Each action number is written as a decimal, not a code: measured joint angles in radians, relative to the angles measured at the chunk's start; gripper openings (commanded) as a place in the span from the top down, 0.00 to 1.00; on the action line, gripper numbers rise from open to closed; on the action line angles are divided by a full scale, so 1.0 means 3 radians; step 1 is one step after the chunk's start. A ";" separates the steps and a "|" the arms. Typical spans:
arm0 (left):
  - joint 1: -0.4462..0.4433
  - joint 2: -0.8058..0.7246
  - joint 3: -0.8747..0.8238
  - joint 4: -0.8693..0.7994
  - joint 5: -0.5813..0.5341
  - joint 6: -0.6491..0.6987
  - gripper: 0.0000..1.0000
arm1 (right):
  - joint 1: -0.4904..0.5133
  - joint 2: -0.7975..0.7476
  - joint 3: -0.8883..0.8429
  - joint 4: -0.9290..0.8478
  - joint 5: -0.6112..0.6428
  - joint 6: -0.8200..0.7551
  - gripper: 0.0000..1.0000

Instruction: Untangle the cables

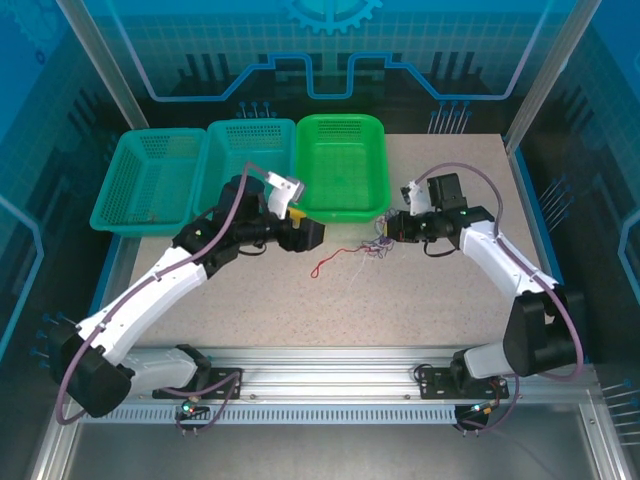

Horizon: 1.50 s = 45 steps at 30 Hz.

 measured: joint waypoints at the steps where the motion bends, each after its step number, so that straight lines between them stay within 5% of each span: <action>1: -0.0037 0.0067 0.0125 -0.0024 0.0019 0.0014 0.21 | 0.0036 0.0023 0.0022 -0.0042 0.0024 -0.0011 0.96; 6: -0.0369 0.0594 0.0718 -0.0317 0.0071 0.0235 0.21 | 0.0114 0.0116 0.0102 -0.0109 0.0099 -0.0022 0.96; 12: -0.0576 0.1124 0.0717 -0.0682 0.0046 0.0328 0.23 | 0.0117 0.0140 0.0140 -0.0163 0.0153 -0.0022 0.96; 22: -0.0576 0.1202 0.0558 -0.0966 -0.0123 0.0308 0.99 | 0.0121 0.0140 0.0140 -0.0220 0.0225 -0.0022 0.96; 32: -0.0512 0.0999 0.0465 -0.0696 -0.0352 0.0137 1.00 | 0.0127 0.0142 0.0139 -0.0403 0.0711 0.0258 0.85; 41: -0.0079 0.0483 0.0046 -0.0192 -0.0141 -0.0362 1.00 | -0.0355 -0.0048 -0.0104 -0.0159 0.0200 0.0781 0.86; 45: 0.0345 0.0045 -0.0008 -0.0249 -0.0275 -0.0540 1.00 | -0.0978 0.0122 -0.0306 -0.0294 0.1067 0.0795 0.79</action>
